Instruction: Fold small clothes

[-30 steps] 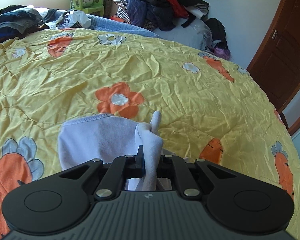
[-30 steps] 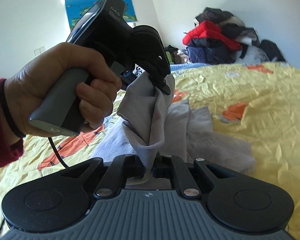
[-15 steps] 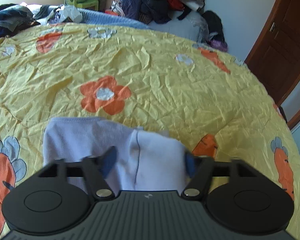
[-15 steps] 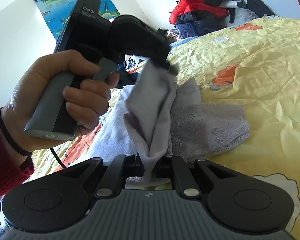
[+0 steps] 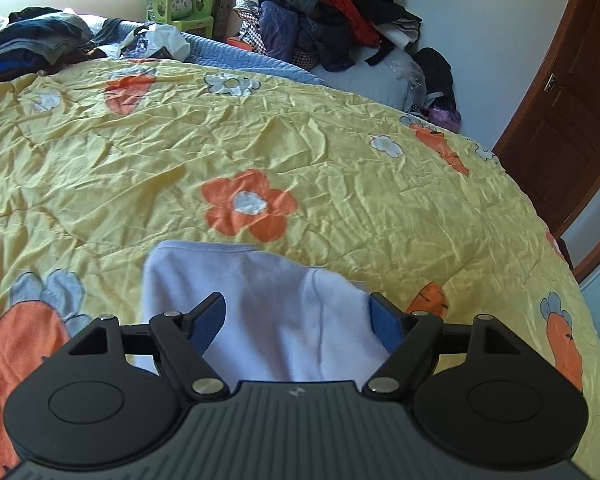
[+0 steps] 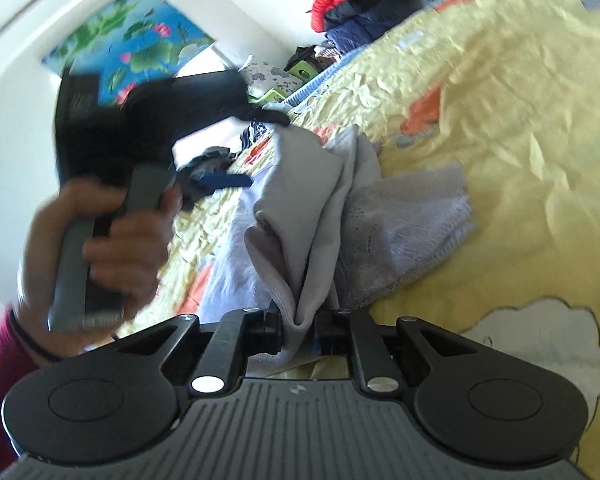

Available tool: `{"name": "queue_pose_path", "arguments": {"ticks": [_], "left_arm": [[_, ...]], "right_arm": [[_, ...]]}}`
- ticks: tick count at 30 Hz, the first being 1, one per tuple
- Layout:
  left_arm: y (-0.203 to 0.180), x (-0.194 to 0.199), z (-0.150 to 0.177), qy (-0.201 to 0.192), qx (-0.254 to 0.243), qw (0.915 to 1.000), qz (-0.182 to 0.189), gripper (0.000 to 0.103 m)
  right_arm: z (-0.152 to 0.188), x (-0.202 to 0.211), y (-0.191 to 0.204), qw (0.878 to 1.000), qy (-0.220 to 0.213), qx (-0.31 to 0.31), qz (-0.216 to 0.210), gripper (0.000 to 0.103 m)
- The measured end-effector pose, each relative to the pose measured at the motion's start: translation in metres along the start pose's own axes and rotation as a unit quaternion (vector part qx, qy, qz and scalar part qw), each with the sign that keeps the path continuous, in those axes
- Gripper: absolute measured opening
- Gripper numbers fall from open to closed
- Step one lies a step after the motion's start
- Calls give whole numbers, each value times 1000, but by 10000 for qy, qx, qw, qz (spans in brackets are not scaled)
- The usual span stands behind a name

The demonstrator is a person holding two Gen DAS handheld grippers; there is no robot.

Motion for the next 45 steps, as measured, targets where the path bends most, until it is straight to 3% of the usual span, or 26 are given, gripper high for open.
{"name": "queue_pose_path", "arguments": {"ticks": [3,5,7,10,13,16,22,24,27,30,32,36,39,40,43,44,45], "left_arm": [[7,12,0,-148,-7,9998,114,78],[9,21,-3,-332,11,9992,211,78],[10,30,-6,-503,10,9983,278,78],[13,39,-7,-627,3,9977,249,84],[19,40,0,-507,10,9985,184,85],[29,39,17,-242,106,9994,240,85],[39,49,46,-222,-183,9996,39,85],[41,52,54,-213,-349,9991,-86,85],[42,54,70,-110,-607,9979,-171,85],[43,56,88,-18,-790,9967,-163,85],[46,56,99,28,-812,9965,-191,85],[55,54,116,201,-609,9979,-127,85],[59,57,120,187,-507,9985,-126,86],[60,59,120,190,-486,9986,-123,86],[59,63,117,132,-538,9983,-161,86],[57,63,115,115,-591,9980,-192,86],[57,63,113,107,-631,9977,-217,86]], "right_arm": [[1,4,-7,9998,23,-202,-39,17],[2,9,-8,9998,42,-203,18,21],[1,17,-5,9998,51,-93,140,36],[-3,38,1,9985,-198,231,464,37],[-21,48,12,9937,-588,609,734,37],[-42,37,26,9896,-716,1006,738,37],[-62,-6,50,9837,-369,1665,574,37],[-60,-20,53,9775,-148,1938,824,37],[-51,-31,53,9605,-61,2308,1552,37],[-50,-17,50,9665,-232,2107,1448,38],[-45,-6,56,9677,-298,2162,1262,38],[-31,-9,74,9577,-100,2672,1062,45],[-24,-25,68,9434,156,2902,1595,48],[-23,-25,65,9434,153,2852,1689,50],[-31,-13,59,9596,-27,2434,1409,53],[-35,-10,58,9628,-88,2343,1342,58],[-40,-7,56,9650,-157,2270,1301,73]]}}
Point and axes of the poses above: each gripper's, at about its wrist camera, not at the fingertips, and x roughly against the way its jaws point, y to its left, z to its underside, the point moved 2 cm from there along -x, roughly the way its jaws point, and after that the axes turned 3 degrees about x, right-handed, at the moved point
